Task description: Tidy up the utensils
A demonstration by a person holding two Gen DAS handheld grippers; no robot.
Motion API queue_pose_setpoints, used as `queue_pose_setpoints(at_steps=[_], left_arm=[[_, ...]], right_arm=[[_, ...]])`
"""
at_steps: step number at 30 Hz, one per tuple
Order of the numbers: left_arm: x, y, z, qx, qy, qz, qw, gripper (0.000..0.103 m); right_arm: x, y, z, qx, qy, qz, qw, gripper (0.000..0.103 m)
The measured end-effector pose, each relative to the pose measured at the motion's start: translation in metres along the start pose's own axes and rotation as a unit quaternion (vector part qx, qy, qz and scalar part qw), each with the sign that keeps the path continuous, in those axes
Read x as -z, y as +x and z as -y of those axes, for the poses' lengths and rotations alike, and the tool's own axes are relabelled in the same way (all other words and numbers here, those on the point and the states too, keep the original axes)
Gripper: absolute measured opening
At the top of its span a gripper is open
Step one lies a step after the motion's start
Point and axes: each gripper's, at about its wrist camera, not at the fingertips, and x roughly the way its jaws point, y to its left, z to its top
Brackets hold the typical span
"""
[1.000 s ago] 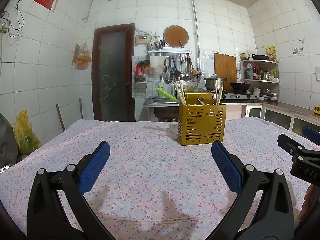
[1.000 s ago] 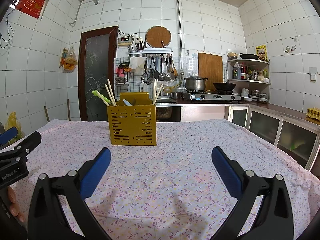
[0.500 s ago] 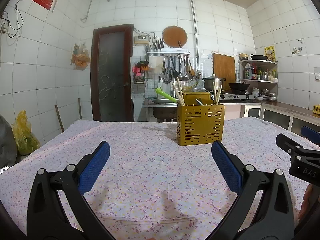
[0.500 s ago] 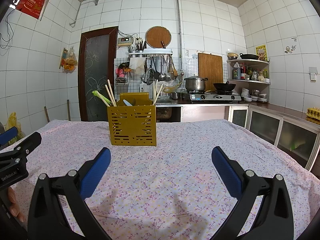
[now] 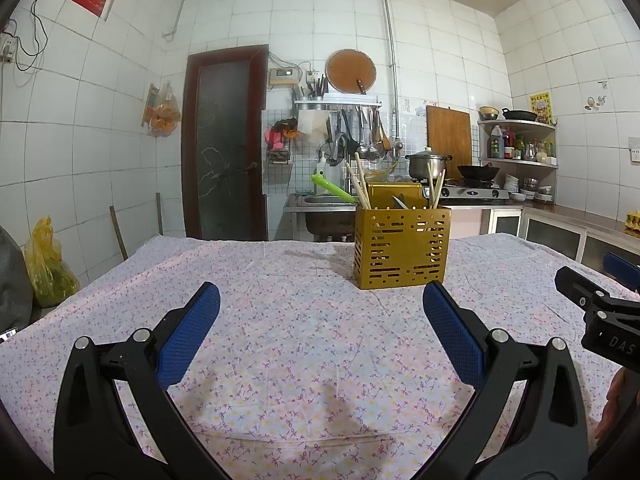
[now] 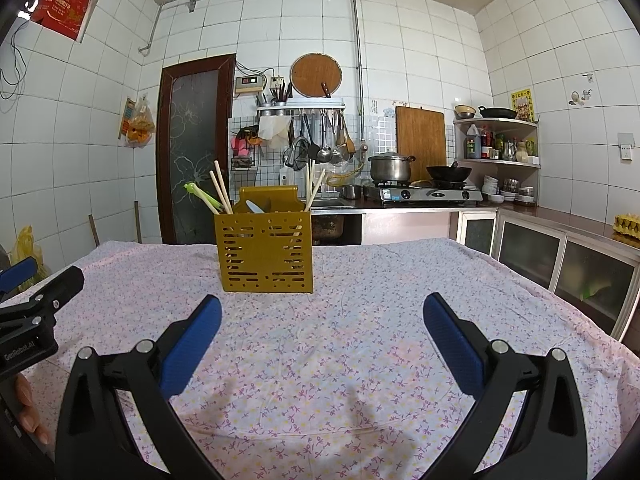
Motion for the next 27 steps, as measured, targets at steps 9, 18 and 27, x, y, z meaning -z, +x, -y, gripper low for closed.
queue_pose_setpoints(at_steps=[9,18,27], left_arm=[[0.0006,0.0002,-0.0002,0.001,-0.003,0.000,1.0000,0.098],[0.0006,0.0002,-0.0019,0.001,-0.006,-0.002,1.0000,0.098],[0.0003,-0.0005,-0.0012,0.000,-0.005,0.001,1.0000,0.098]], right_arm=[[0.0001,-0.0003,0.0000,0.000,0.000,0.002,1.000,0.099],[-0.0005,-0.0037,-0.0007,0.000,-0.001,0.006,1.000,0.099],[-0.0002,-0.0036,-0.0006,0.000,-0.001,0.006,1.000,0.099]])
